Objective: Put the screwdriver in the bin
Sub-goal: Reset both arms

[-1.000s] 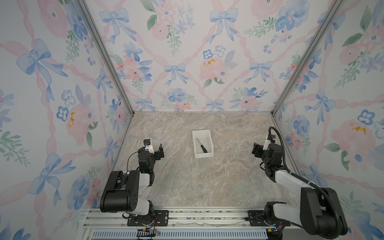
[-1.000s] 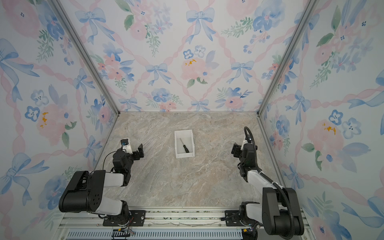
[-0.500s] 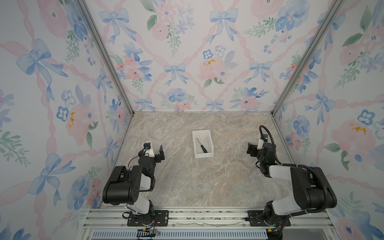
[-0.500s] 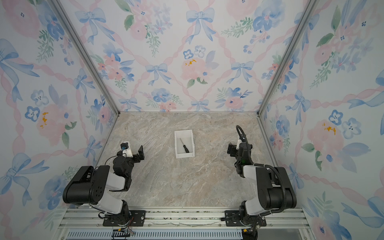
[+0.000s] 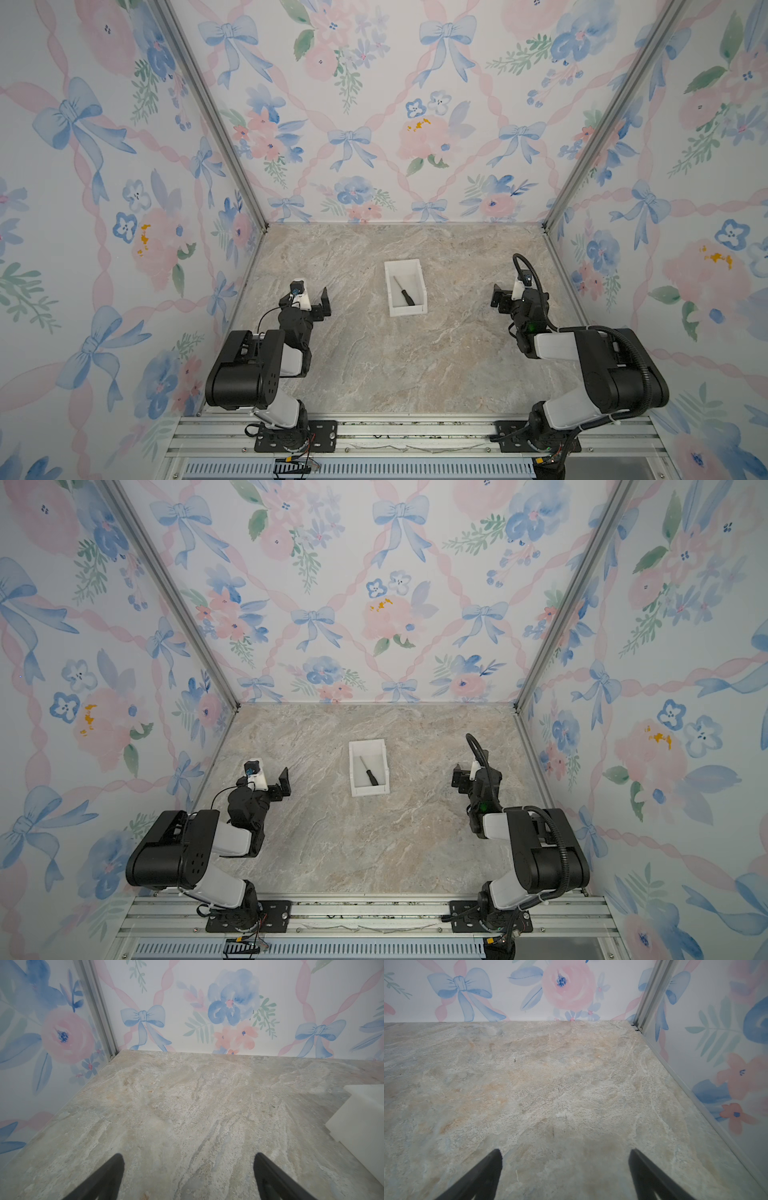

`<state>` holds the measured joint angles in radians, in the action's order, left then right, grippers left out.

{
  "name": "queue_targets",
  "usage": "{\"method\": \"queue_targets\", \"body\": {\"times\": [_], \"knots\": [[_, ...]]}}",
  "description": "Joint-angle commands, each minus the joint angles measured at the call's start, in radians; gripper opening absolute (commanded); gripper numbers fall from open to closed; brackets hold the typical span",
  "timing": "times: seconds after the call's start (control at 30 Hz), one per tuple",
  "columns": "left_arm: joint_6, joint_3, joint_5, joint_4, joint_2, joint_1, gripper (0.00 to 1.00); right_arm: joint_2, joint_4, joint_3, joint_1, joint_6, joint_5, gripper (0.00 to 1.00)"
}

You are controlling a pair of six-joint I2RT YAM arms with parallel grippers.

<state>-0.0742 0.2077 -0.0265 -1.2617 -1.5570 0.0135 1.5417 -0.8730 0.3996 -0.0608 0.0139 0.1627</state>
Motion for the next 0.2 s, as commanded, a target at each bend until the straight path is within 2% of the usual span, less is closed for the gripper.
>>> {"method": "queue_targets", "body": {"times": [0.0,0.17], "knots": [[0.020,0.012,0.000,0.013,-0.009,-0.005,0.98,0.006,-0.029,-0.006,-0.003,-0.009,0.011,0.97],[0.022,0.014,-0.004,0.013,-0.009,-0.007,0.98,0.004,-0.029,-0.005,-0.005,-0.011,0.009,0.97]]}}
